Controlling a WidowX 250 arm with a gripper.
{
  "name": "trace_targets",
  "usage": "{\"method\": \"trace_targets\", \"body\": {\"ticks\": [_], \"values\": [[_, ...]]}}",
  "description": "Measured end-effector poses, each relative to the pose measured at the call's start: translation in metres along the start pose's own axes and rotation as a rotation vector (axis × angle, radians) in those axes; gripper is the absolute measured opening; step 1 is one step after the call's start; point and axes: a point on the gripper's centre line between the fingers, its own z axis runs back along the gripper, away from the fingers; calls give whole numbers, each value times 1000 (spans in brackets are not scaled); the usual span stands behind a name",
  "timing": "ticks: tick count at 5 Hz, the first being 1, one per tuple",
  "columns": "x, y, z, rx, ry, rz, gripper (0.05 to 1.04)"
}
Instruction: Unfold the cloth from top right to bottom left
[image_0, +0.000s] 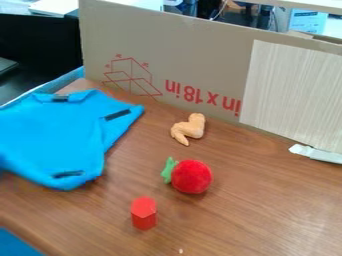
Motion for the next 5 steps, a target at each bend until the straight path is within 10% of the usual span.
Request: {"method": "trace_targets", "body": {"ticks": [3, 5], "values": [[-10, -44, 53, -18, -48, -159, 991], [-11, -140, 113, -163, -93, -377, 1001]]}}
